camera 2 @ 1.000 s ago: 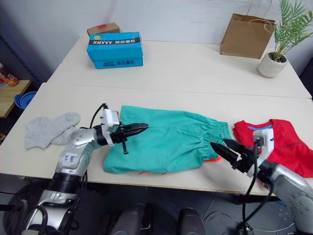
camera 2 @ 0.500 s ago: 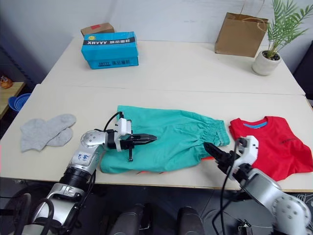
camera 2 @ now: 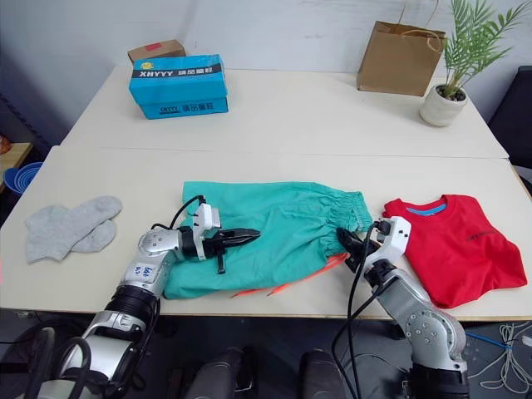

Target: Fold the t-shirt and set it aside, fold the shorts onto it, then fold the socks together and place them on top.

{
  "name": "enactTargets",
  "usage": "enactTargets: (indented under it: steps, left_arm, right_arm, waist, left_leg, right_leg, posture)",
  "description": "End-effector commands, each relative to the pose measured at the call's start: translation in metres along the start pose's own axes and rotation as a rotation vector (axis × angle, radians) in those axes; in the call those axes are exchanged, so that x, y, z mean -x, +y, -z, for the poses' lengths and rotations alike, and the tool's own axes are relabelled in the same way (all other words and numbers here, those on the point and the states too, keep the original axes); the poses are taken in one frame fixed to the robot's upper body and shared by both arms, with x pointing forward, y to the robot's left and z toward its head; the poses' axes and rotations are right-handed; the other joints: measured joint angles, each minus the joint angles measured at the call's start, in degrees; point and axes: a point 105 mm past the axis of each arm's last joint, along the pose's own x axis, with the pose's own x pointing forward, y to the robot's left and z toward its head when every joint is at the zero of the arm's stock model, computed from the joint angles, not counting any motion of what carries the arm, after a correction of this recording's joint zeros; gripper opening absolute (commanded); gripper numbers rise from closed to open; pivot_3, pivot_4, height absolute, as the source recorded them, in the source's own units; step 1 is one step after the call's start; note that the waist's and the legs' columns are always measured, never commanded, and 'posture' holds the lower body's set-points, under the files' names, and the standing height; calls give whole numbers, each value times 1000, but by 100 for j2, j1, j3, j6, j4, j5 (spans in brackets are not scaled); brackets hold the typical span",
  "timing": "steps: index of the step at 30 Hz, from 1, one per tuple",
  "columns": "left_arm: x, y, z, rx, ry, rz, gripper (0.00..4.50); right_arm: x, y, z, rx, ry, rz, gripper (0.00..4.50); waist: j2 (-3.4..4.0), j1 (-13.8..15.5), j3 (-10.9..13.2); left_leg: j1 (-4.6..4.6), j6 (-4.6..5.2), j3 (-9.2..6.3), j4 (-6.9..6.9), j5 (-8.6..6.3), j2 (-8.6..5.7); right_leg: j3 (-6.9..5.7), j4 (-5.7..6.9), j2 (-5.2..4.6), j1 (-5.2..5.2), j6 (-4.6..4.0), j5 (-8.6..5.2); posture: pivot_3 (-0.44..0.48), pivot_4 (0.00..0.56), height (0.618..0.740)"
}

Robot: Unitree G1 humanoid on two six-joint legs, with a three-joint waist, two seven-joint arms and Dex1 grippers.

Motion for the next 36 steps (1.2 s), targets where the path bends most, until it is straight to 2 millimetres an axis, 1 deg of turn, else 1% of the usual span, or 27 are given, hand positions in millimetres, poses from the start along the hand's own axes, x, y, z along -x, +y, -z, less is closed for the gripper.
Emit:
enactTargets:
  steps: [1,3,6,7,9,11,13,16,18,21,23,24,27,29,31,35,36]
  left_arm:
    - [5,7,-18,-58,-51,-41,0]
    - [9,8,-25,-72,-71,-63,0]
    - [17,8,-33,-74,-86,-106,0]
    - [18,7,-33,-75,-77,-108,0]
    - [22,6,-27,-69,-38,-121,0]
    - [20,4,-17,-77,10,-126,0]
    - [16,5,-13,-58,6,-143,0]
    - [11,9,-12,-55,7,-172,0]
    - [9,11,-12,-50,9,-188,0]
    - [8,12,-10,-45,22,-198,0]
    - [8,14,-7,-34,37,-210,0]
    - [8,15,-6,-30,42,-214,0]
    - [11,17,-1,-2,55,-245,0]
    - [13,19,1,16,56,-262,0]
    - [16,19,3,77,31,-277,0]
    - [26,19,5,81,-12,-317,0]
    - [29,18,5,83,-33,-332,0]
  right_arm:
    - [6,4,-25,78,-119,-45,44]
    - [12,5,-35,146,-153,-69,44]
    - [25,0,-50,229,-190,-87,44]
    - [29,-1,-56,265,-198,-95,44]
    - [37,4,-72,376,-222,-139,44]
    - [39,13,-85,419,-240,-192,44]
    - [38,26,-93,457,-228,-243,44]
    - [31,54,-94,571,-154,-328,44]
    - [22,73,-86,643,-86,-365,44]
    - [9,93,-75,689,-38,-389,44]
    - [-1,111,-48,788,50,-456,44]
    - [-4,116,-40,823,78,-478,44]
    - [-15,127,-16,831,120,-521,44]
    - [-19,131,-6,853,133,-546,44]
    - [-24,132,5,828,156,-561,44]
    - [-33,132,27,773,212,-576,44]
    - [-33,133,32,719,233,-593,44]
  waist:
    - [0,3,0]
    - [1,7,1]
    - [1,18,1]
    - [1,20,1]
    - [5,25,3]
    - [6,29,4]
    - [7,37,4]
    - [8,41,5]
    - [8,34,5]
    - [8,21,5]
    - [8,21,5]
    - [8,20,5]
    - [8,37,5]
    - [8,57,5]
    - [8,68,5]
    - [8,57,5]
    - [8,35,5]
  left_leg:
    - [-1,-1,0,-2,1,0]
    - [-9,-1,0,-4,3,-1]
    - [-11,0,0,-8,0,-3]
    - [-11,-1,0,-7,0,-3]
    - [-11,1,0,-5,-1,-4]
    - [-11,5,4,-4,-1,-6]
    - [-10,5,3,0,0,-6]
    - [-10,-1,3,0,-4,-5]
    - [-10,-2,2,-4,-1,-3]
    - [-10,-6,-1,-9,0,-1]
    - [-12,-7,-3,-8,0,-1]
    - [-12,-6,-1,-7,0,-3]
    - [-17,-4,-2,-2,0,-3]
    - [-19,-3,-4,3,0,-5]
    - [-19,-2,-3,7,0,-5]
    - [-19,-2,-4,7,2,-5]
    - [-18,-2,-4,6,2,-4]
  right_leg:
    - [0,0,0,-2,0,0]
    - [-1,1,0,-10,0,0]
    - [-5,-3,0,-9,0,0]
    - [-7,-3,0,-7,1,0]
    - [-8,-5,0,-5,1,0]
    - [-6,-8,-1,-3,2,0]
    - [-6,-6,-2,-3,2,1]
    - [-3,-5,-5,-6,1,1]
    - [-5,-5,-5,-10,1,1]
    - [-11,-5,-4,-12,1,0]
    - [-17,-7,-4,-10,1,0]
    - [-17,-6,-5,-10,1,0]
    - [-21,-7,-6,-10,1,1]
    - [-24,-5,-5,-8,1,1]
    - [-25,-5,-5,-7,1,1]
    - [-26,-1,-4,-7,2,1]
    - [-26,0,-3,-7,2,1]
  posture:
    - [0,150,740]
    - [0,150,740]
    - [0,150,740]
    - [0,150,740]
    - [0,150,740]
    - [0,150,740]
    - [0,150,740]
    - [0,150,740]
    - [0,150,740]
    - [0,150,740]
    - [0,150,740]
    - [0,150,740]
    - [0,150,740]
    - [0,150,740]
    - [0,150,740]
    - [0,150,740]
    - [0,150,740]
